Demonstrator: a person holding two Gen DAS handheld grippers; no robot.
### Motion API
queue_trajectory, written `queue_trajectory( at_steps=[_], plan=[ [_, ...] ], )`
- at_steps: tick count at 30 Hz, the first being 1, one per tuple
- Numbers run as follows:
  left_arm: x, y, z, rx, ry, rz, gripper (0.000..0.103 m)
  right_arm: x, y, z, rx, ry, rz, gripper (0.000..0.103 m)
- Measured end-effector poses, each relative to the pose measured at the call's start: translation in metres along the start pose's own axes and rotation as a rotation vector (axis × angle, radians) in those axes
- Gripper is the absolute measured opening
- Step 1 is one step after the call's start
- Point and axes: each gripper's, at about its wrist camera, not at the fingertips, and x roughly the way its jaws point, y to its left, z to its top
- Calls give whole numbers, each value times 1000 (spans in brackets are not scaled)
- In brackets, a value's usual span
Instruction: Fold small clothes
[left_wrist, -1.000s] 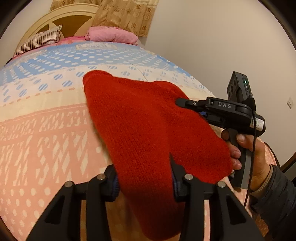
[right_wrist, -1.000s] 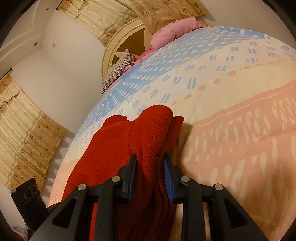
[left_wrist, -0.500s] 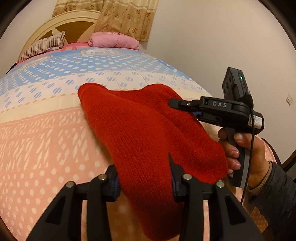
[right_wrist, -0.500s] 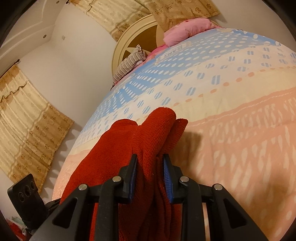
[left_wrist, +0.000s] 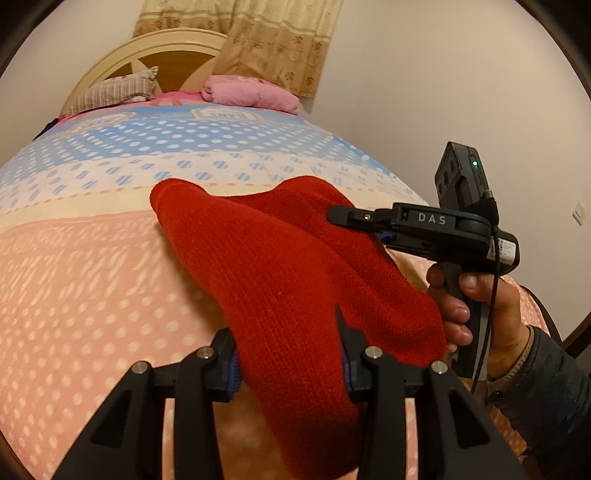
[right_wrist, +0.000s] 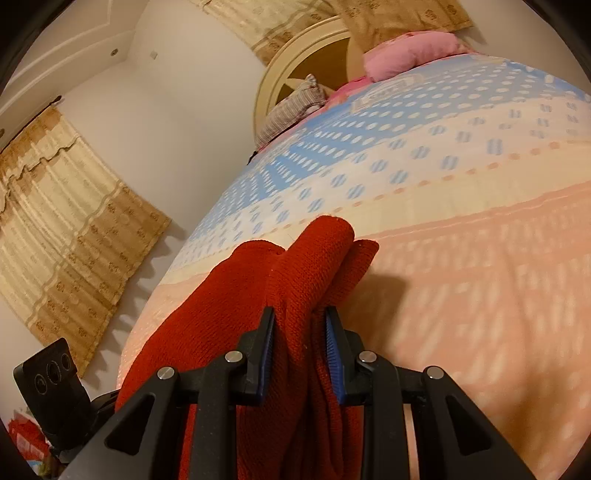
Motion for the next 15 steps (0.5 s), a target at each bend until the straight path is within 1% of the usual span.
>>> queue_trajectory(
  at_steps=[8,15],
  plan=[
    [-29,15,-16,-20,-28,44,41,22,42,-17,-36,36,64,26],
    [-43,22,-25,-32,-44,77,41,37,73,-31,-60,61,100,26]
  ],
)
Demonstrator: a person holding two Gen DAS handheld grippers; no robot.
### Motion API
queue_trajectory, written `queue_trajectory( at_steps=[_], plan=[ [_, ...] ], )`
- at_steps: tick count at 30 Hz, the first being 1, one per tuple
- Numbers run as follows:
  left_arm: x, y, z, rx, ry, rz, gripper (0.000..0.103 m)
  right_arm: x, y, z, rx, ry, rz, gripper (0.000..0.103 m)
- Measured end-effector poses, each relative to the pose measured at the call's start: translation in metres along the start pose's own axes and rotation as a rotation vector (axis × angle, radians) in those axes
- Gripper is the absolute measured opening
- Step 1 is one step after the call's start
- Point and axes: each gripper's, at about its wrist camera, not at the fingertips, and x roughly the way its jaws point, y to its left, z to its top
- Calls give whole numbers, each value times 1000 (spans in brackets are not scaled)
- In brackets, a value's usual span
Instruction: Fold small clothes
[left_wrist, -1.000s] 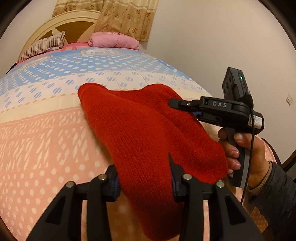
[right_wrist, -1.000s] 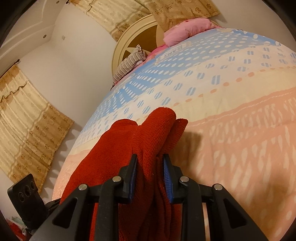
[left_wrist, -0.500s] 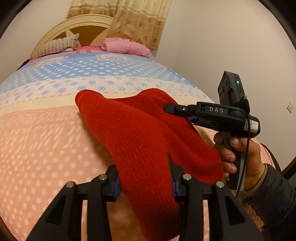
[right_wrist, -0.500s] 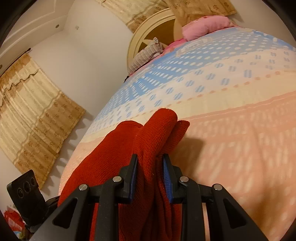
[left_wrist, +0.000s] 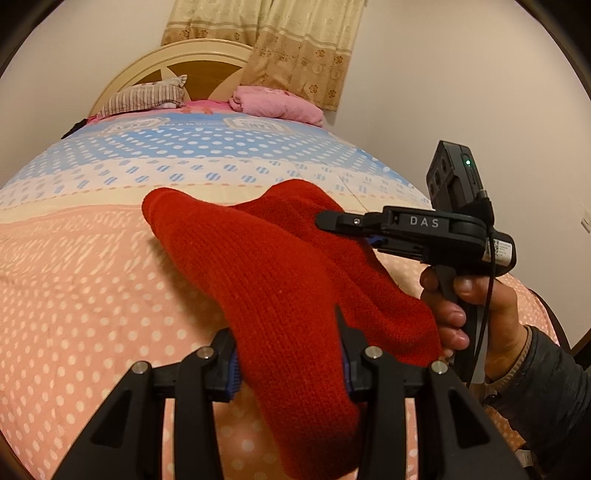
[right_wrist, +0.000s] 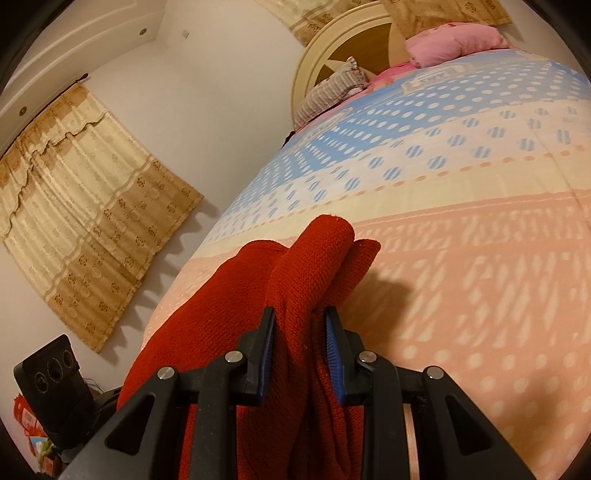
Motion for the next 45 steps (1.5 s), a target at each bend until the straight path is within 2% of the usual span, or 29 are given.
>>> queue_trajectory(
  at_steps=[20,45],
  plan=[
    [-30,25,-24,-41,-33,63,41,31,49,-14,-59,50,40,26],
    [-52,42,-52,-67,-45,117,41,64,76,-23,-104,104,66,26]
  ],
)
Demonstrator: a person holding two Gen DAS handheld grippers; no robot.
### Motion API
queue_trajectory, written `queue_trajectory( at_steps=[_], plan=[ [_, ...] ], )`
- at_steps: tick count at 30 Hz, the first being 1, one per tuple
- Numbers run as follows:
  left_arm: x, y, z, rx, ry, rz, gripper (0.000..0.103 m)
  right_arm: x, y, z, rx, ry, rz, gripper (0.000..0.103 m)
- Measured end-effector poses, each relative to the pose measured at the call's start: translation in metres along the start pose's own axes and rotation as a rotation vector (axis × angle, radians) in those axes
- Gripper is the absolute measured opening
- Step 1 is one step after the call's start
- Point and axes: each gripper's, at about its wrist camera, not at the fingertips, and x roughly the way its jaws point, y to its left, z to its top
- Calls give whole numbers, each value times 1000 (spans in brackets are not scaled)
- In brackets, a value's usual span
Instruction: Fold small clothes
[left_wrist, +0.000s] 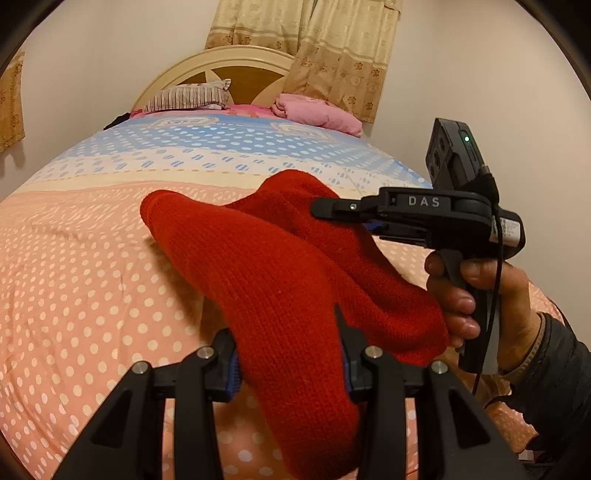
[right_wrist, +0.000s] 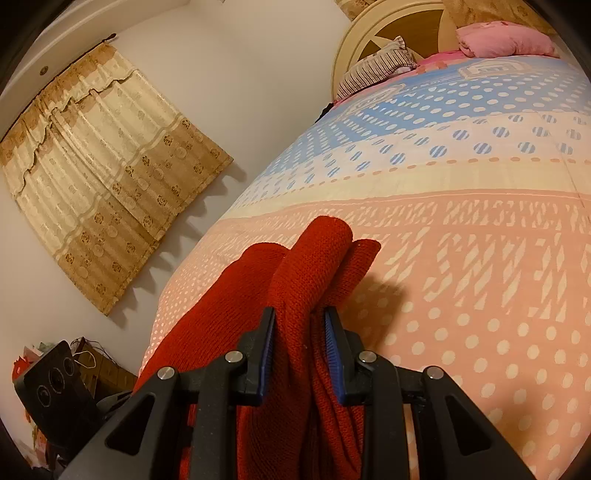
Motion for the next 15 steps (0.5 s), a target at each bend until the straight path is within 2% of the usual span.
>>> queue_trajectory(
  at_steps=[9,15],
  plan=[
    [0,7,-15,7,22,19,41,7,2,-1,0,7,3,26],
    [4,8,-19,2,45,27,48,10,-3,-2,11,11,9,26]
  ],
)
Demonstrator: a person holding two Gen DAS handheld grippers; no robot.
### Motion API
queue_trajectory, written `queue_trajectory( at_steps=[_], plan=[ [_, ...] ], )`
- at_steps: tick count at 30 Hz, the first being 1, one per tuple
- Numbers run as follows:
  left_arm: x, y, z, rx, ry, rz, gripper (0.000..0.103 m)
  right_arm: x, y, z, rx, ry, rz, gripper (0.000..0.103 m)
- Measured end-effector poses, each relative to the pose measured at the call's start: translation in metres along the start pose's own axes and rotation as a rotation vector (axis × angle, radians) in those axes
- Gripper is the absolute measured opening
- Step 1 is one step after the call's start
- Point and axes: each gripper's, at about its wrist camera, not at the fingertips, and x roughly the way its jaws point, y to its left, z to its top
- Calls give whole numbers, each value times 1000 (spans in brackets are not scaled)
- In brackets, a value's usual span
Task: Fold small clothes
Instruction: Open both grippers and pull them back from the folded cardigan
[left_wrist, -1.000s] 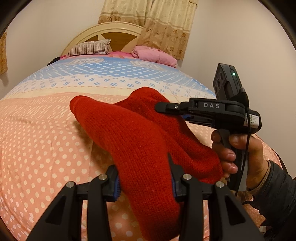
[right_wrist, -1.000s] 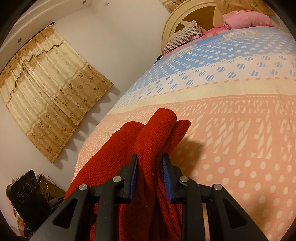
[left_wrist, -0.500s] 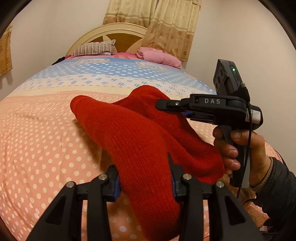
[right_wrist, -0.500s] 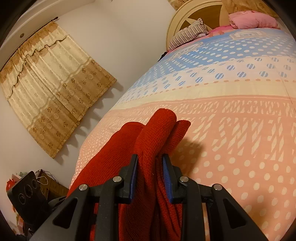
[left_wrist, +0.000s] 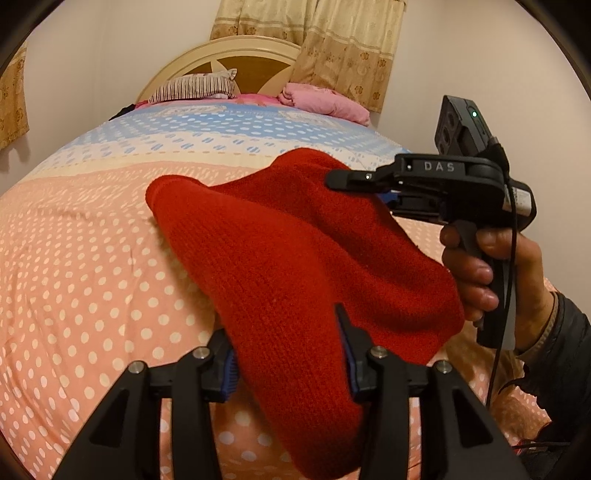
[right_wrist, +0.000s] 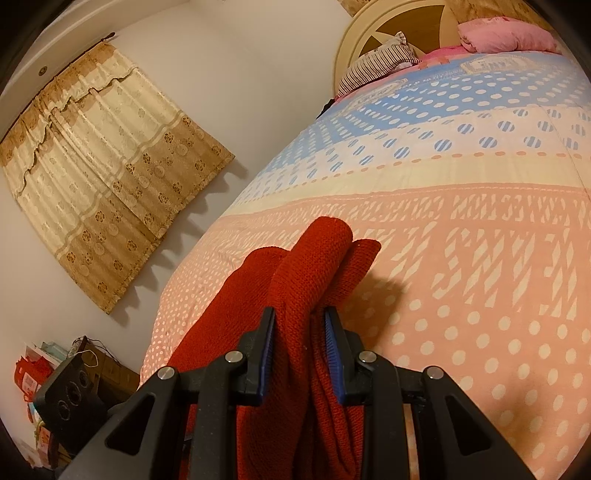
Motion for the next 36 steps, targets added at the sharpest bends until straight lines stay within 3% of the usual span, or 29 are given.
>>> queue_trajectory(
  at_steps=[8,13,17,21,24,26,31,33,36],
  plan=[
    [13,-2,-9,0,49,20,70,-2,-14,-6,33,4,-11,26],
    [8,-5,-9,6,47,30,72,1,-32,-12,80,26,-29,27],
    [-8,-1,2,4,-17,50,75,-1,-37,-18,86,26,-58,29],
    [-18,15,16,1,-121,160,83,-1,-36,-20,81,28,-69,31],
    [-12,31,23,-14,-146,222,92,-2,-29,-21,55,22,-108,32],
    [3,40,23,-10,-100,276,92,-8,-23,-21,47,-1,-134,33],
    [13,48,17,-29,-86,251,92,-47,19,-23,-53,-129,-150,38],
    [14,49,16,-46,-87,247,93,-53,35,-28,-96,-130,-110,43],
    [17,47,15,-59,-86,247,95,-42,56,-42,-160,-51,-63,43]
  ],
)
